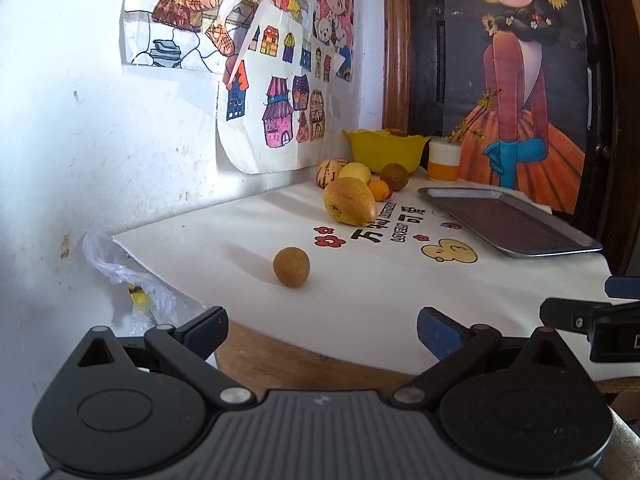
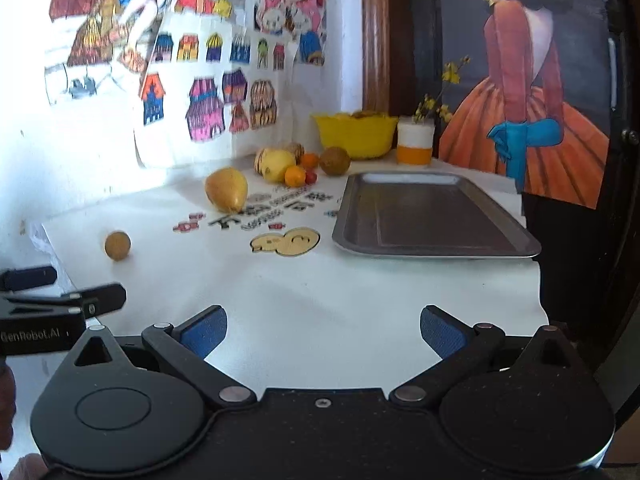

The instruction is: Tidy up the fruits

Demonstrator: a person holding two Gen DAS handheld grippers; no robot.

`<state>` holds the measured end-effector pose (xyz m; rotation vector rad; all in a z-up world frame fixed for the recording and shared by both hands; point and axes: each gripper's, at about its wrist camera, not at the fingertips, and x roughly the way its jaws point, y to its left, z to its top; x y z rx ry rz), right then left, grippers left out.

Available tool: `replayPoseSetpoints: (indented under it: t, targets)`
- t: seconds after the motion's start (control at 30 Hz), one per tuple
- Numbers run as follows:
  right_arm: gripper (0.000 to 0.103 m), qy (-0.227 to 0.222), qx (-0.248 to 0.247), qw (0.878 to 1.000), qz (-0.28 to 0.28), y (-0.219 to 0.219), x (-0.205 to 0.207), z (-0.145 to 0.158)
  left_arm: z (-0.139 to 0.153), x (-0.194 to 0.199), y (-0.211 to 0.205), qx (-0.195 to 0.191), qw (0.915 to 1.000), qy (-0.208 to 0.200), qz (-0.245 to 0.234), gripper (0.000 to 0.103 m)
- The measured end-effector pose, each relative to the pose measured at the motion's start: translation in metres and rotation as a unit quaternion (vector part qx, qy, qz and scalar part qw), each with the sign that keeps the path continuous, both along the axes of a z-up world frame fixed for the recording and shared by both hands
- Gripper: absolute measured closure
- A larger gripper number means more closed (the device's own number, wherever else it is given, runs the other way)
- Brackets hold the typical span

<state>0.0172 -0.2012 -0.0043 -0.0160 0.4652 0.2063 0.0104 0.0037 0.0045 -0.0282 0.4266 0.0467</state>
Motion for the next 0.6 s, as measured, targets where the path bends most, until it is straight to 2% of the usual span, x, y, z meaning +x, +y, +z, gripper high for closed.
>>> replayPoseSetpoints:
  t: [0.13,0.3,0.47,0.6]
  targets:
    - [0.0,0.009,-0.005,1.0,0.013,0.002,0.013,0.008,0.007,0.011,0.003,0.016,0.9999,-0.003,0.004,0.0]
    - [0.0,0.016,-0.003,0.997,0.071,0.007,0.046,0.034,0.012,0.029,0.006,0.048,0.9989,0.0,0.004,0.0]
    - [0.0,0.049,0.015,0.99,0.131,0.025,0.092,0.061,0.011,0.046,0.013,0.044,0.9988,0.016,0.009,0.001]
    - [0.001,0.066,0.003,0.981,0.183,0.054,0.131,0.072,0.008,0.057,0.017,0.043,0.9988,0.021,0.001,0.003]
